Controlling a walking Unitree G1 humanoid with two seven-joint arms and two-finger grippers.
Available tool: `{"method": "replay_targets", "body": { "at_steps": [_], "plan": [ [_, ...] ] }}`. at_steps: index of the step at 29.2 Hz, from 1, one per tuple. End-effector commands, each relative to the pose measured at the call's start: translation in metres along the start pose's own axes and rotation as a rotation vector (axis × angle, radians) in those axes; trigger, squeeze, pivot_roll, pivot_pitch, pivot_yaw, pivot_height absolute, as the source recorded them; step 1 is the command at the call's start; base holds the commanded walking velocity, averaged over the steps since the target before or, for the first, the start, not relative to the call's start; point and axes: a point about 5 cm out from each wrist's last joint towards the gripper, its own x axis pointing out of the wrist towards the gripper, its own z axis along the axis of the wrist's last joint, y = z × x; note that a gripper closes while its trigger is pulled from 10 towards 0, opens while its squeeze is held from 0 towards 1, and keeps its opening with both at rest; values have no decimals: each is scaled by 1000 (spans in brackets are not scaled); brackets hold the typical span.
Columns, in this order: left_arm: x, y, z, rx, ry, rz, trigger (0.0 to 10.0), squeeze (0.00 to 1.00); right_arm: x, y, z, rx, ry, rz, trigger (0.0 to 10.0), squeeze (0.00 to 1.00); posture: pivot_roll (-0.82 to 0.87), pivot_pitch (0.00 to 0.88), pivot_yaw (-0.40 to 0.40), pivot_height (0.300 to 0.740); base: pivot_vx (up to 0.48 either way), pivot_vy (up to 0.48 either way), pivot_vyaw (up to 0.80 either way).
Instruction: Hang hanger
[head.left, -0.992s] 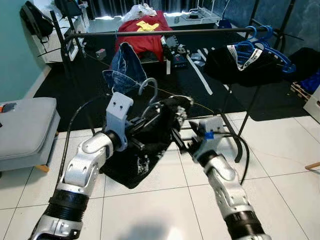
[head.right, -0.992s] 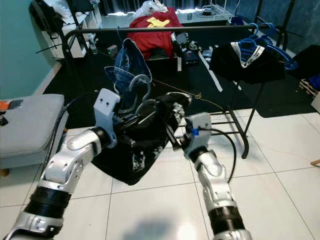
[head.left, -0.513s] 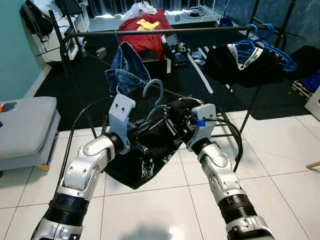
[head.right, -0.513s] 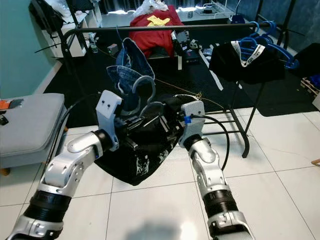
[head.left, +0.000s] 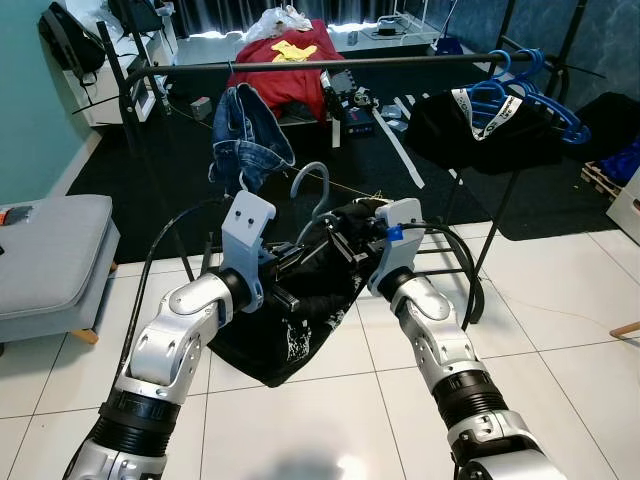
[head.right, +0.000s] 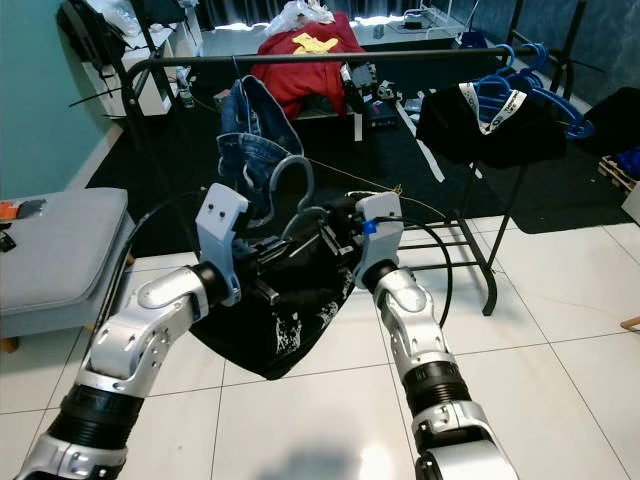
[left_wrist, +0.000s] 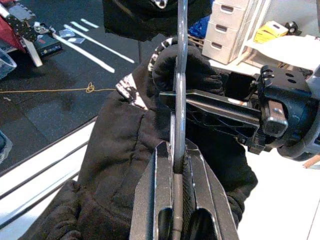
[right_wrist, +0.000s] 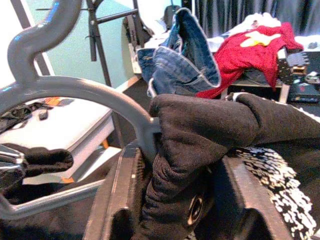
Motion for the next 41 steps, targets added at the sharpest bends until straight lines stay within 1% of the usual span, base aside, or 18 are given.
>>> {"method": "replay_targets", "body": {
  "at_steps": [1,11,13,16,17,18,19,20,21,22,24,27,30,34,35,36,40,41],
  "plan": [
    [-3,1,9,35,-32,-24,0,0,-6,-12,-11,26,58,-62,0,0,61,96,51,740,0,0,0],
    [-4,2,5,75,0,-24,0,0,-5,-18,-4,25,30,-85,0,0,60,96,52,740,0,0,0],
    [-7,6,-1,141,47,-33,0,0,-7,-31,3,36,16,-129,0,0,64,95,49,740,0,0,0],
    [-8,7,-2,162,62,-36,0,0,-8,-35,5,38,13,-143,0,0,64,95,49,740,0,0,0],
    [-10,9,-5,177,80,-34,0,0,-13,-48,8,38,12,-182,0,0,62,97,50,740,0,0,0],
    [-10,9,-5,177,80,-34,0,0,-13,-48,8,38,12,-182,0,0,62,97,50,740,0,0,0],
    [-13,12,-6,197,97,-36,0,0,-19,-62,11,30,15,-223,0,0,61,96,50,740,0,0,0],
    [-13,12,-6,197,97,-36,0,0,-19,-62,11,30,15,-223,0,0,61,96,50,740,0,0,0],
    [-16,15,-8,214,114,-36,0,0,-30,-84,14,14,26,-279,0,0,56,98,51,740,0,0,0],
    [-16,15,-8,214,114,-36,0,0,-30,-84,14,14,26,-279,0,0,56,98,51,740,0,0,0],
    [-20,19,-10,231,135,-33,0,0,-48,-112,20,-18,51,-349,0,0,54,99,51,740,0,0,0],
    [-22,22,-11,222,143,-30,0,0,-60,-126,23,-36,83,-365,0,0,51,101,50,740,0,0,0],
    [-22,22,-11,182,130,-20,0,0,-63,-127,24,-32,100,-325,0,0,50,100,51,740,0,0,0],
    [-20,22,-6,99,84,1,0,0,-58,-108,21,-19,84,-189,0,0,50,99,52,740,0,0,0],
    [-17,20,-3,52,51,14,0,0,-51,-86,15,-19,69,-79,431,0,51,98,51,740,0,0,0],
    [-16,19,-2,43,43,17,0,0,-49,-77,11,-21,66,-46,3412,0,54,97,51,740,0,0,0],
    [-15,19,-1,39,38,18,0,0,-47,-71,9,-23,65,-28,3412,0,54,97,51,740,0,0,0],
    [-13,18,-1,35,32,16,0,0,-43,-61,6,-9,56,2,10000,0,56,93,52,740,0,0,0]
  ]
}}
